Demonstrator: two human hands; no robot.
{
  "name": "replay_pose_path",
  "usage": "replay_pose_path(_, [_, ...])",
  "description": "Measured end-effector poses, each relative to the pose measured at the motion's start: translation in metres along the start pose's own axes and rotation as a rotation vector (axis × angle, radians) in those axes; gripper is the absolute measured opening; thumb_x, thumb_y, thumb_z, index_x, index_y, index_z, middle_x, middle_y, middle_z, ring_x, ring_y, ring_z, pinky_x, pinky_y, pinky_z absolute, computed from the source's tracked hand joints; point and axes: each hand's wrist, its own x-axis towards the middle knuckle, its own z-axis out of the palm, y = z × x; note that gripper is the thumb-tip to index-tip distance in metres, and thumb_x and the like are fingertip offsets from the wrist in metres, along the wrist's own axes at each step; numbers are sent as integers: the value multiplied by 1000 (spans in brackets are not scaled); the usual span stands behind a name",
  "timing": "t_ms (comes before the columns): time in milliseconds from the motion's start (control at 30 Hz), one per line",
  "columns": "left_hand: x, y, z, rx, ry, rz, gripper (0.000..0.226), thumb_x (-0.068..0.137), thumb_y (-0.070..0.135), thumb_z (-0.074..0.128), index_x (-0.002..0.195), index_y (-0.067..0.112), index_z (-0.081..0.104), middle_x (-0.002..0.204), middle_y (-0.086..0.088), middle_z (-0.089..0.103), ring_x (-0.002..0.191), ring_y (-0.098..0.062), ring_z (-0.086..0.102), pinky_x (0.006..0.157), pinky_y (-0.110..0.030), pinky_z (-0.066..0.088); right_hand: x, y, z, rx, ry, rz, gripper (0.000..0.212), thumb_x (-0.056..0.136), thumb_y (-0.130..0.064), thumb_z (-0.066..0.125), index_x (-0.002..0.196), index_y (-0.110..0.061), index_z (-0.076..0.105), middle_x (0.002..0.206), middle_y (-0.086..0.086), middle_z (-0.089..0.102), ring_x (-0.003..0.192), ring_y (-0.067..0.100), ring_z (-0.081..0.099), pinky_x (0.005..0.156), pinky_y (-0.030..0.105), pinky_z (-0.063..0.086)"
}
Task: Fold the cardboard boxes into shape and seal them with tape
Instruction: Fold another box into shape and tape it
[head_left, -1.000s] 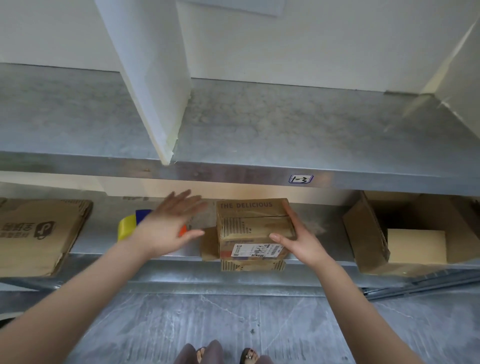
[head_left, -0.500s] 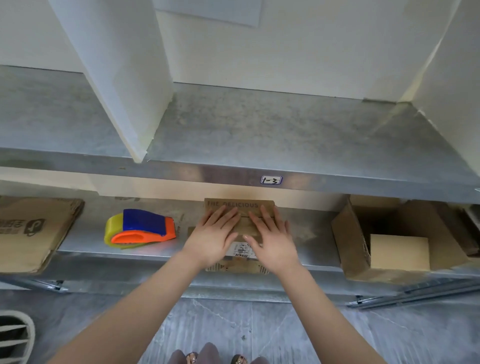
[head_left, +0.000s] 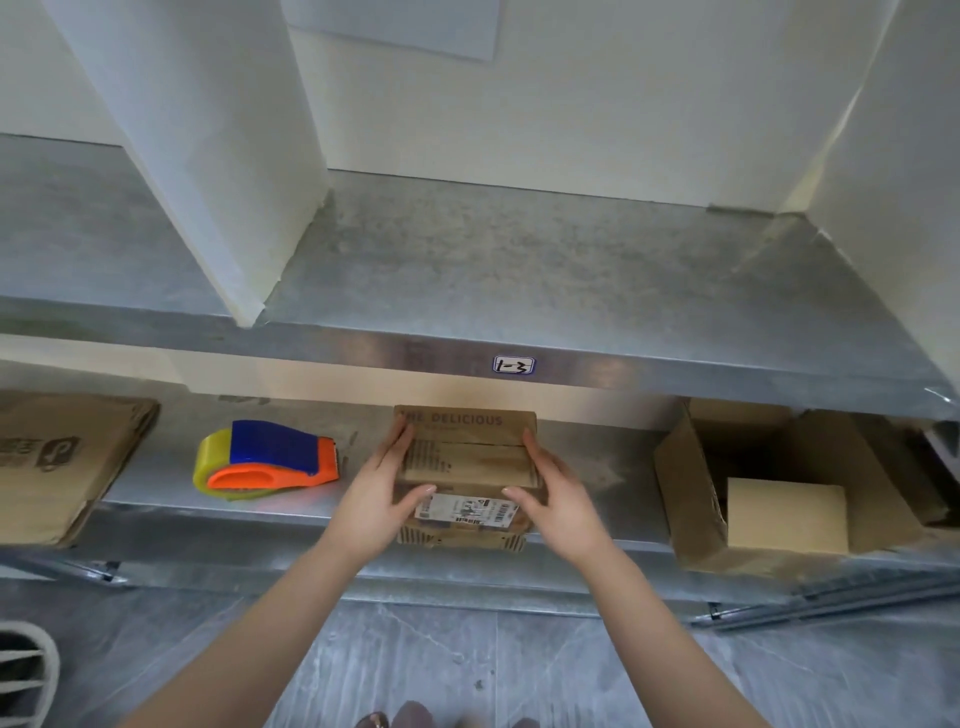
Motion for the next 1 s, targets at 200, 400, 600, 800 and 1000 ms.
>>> replay_pose_path(200, [-25,2,12,-125,-37,-44,77,90,52,54,152,34,13,158,21,4,142,0,16,116,-34,29,-6,10,4,158,1,30,71,94,-29,60,141,-60,17,145,-11,45,131,8,45,110,41,41])
replay_pose_path(400, [18,-1,-37,69,-112,42,58,86,56,56,138,34,41,151,16,23,138,-12,26,114,-35,27,-28,-4,16,32,365,45,70,88,-39,67,147,-27,32,147,-1,41,136,19,37,110,35,35])
replay_pose_path(600, [37,-7,-42,-1,-386,-59,68,88,43,63,146,36,27,151,6,22,135,-17,33,110,-29,31,-65,-31,68,-39,448,100,85,84,-34,72,151,-16,21,155,3,13,142,25,17,115,41,26])
replay_pose_path(800, [2,-12,-32,-74,-223,-78,76,83,48,68,146,26,30,145,-1,26,134,-18,30,115,-33,26,-62,-52,82,184,288,137,119,82,-43,73,151,-21,-21,154,-11,-35,150,18,4,110,20,15])
replay_pose_path(1000, [-27,-23,-39,-231,-145,-173,102,64,84,54,145,27,33,129,5,34,126,-12,38,110,-35,36,-44,-61,72,377,189,89,128,63,-52,85,155,-26,0,162,-8,-9,147,4,3,117,23,18])
